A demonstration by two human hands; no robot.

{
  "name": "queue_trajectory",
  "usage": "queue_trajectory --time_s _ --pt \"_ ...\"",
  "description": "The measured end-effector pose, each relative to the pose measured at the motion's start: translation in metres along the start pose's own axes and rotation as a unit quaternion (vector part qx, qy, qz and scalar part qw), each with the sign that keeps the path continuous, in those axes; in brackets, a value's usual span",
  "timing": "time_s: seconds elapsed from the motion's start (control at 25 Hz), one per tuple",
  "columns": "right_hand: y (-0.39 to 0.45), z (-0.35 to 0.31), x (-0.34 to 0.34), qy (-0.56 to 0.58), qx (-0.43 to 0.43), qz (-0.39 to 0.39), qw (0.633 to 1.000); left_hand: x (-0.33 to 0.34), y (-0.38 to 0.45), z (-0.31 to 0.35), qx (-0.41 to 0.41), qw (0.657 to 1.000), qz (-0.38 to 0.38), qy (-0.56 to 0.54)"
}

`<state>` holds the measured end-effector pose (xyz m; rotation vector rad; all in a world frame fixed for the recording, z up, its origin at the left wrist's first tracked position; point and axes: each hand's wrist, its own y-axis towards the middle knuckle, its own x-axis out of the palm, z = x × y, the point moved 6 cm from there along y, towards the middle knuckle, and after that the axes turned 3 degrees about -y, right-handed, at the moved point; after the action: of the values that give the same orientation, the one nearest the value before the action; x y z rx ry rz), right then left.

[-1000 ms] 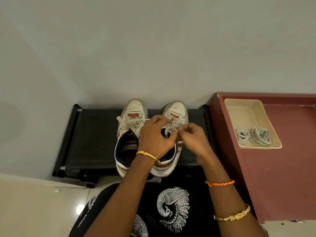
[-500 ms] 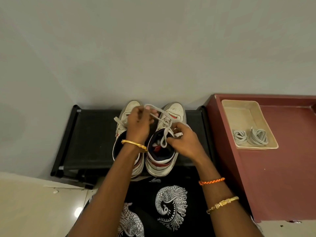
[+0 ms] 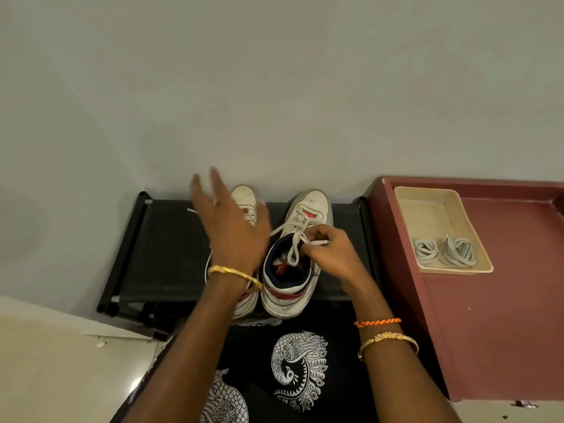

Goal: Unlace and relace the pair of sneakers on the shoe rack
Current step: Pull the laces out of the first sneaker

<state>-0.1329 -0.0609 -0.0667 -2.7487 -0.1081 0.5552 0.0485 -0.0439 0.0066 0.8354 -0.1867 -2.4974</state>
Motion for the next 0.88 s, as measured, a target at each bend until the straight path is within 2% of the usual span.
queue_trajectory --time_s 0.04,0.08,0.16,0.2,0.32,0.44,0.52,0.6,0.72,0.8,0.88 --pt "0.001 0.000 0.002 0.051 0.023 0.000 0.998 0.016 -0.007 0.005 0.071 0.994 -0.046 0.070" --pt "0.002 0.000 0.003 0.103 0.043 0.010 0.994 0.034 -0.013 0.002 0.105 0.984 -0.104 0.095" --pt "0.006 0.002 0.005 0.175 0.065 0.041 0.982 0.062 -0.026 -0.012 0.046 0.976 -0.212 0.027" --pt "0.008 0.002 0.006 0.191 0.071 0.050 0.978 0.071 -0.032 -0.019 0.011 0.971 -0.240 -0.024" --pt "0.013 0.002 0.007 0.193 0.077 0.065 0.976 0.079 -0.039 -0.028 -0.005 0.973 -0.225 -0.049" --pt "0.015 -0.002 0.002 0.149 0.038 0.107 0.982 0.083 -0.041 -0.035 -0.008 0.974 -0.219 -0.053" --pt "0.013 -0.009 -0.002 0.171 0.017 0.134 0.976 0.086 -0.040 -0.039 -0.010 0.974 -0.220 -0.047" --pt "0.010 -0.025 -0.018 0.286 -0.012 0.166 0.944 0.085 -0.039 -0.041 -0.024 0.977 -0.210 -0.041" --pt "-0.006 -0.060 -0.068 0.489 -0.108 0.209 0.840 0.085 -0.038 -0.041 -0.043 0.978 -0.201 -0.032" --pt "-0.020 -0.076 -0.101 0.559 -0.175 0.220 0.780 0.085 -0.039 -0.039 -0.043 0.979 -0.197 -0.034" --pt "-0.024 -0.077 -0.111 0.562 -0.191 0.222 0.773 0.085 -0.038 -0.039 -0.041 0.979 -0.196 -0.037"
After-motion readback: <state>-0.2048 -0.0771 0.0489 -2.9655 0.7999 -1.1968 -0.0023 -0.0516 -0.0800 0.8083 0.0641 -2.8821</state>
